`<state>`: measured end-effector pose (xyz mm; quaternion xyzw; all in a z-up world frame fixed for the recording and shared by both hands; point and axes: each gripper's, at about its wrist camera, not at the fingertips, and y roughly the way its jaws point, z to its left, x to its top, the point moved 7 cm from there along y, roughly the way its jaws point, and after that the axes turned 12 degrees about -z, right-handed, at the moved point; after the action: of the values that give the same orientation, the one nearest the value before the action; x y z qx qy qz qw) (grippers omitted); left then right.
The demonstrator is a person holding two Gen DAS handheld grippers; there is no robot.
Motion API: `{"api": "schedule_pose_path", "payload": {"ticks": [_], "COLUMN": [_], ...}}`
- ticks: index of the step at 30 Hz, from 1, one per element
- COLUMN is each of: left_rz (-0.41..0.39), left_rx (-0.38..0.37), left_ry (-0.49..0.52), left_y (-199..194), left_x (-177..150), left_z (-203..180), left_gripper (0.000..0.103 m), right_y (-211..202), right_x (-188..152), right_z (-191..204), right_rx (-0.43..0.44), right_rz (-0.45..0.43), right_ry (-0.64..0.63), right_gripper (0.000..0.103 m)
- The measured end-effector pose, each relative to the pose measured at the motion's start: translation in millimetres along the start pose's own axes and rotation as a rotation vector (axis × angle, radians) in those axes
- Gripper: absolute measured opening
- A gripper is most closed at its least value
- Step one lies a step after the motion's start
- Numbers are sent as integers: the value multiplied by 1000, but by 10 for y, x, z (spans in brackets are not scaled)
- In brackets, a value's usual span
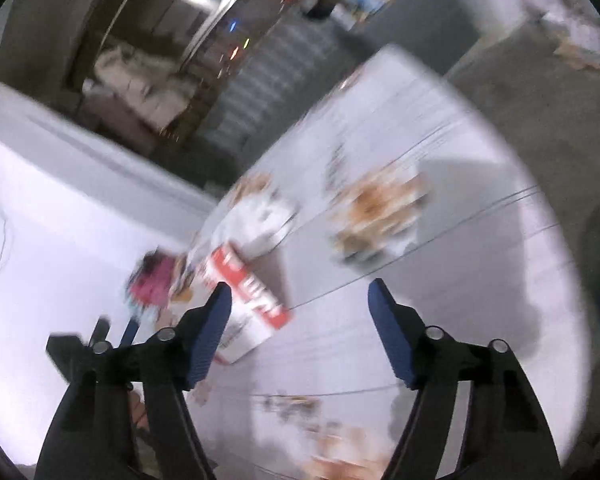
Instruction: Collect trash
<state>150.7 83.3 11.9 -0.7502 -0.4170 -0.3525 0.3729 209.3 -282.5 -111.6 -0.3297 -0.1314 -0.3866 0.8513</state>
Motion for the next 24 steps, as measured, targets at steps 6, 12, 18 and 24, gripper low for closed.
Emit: {"api": "schedule_pose_path", "payload": {"ticks": [6,12,18,24], "left_rz": [153,272,290,306], "left_rx": [-78,-217,-412,-526], "left_ry": [-310,-390,-322,-262], "left_y": [406,518,254,154], "left_x": [-136,-408,-547,-626], "left_z": [580,517,-2,-499], "left_gripper": [66,52,45,38], "right_y": [659,814,887,759], "right_x": [-482,-806,-888,-909], "right_z": [323,430,348,252], "right_rx": [31,21,39,81], "right_rz": [151,208,226,207], "right_ry": [23,48,102,180], "right_gripper": [64,63,62,62]}}
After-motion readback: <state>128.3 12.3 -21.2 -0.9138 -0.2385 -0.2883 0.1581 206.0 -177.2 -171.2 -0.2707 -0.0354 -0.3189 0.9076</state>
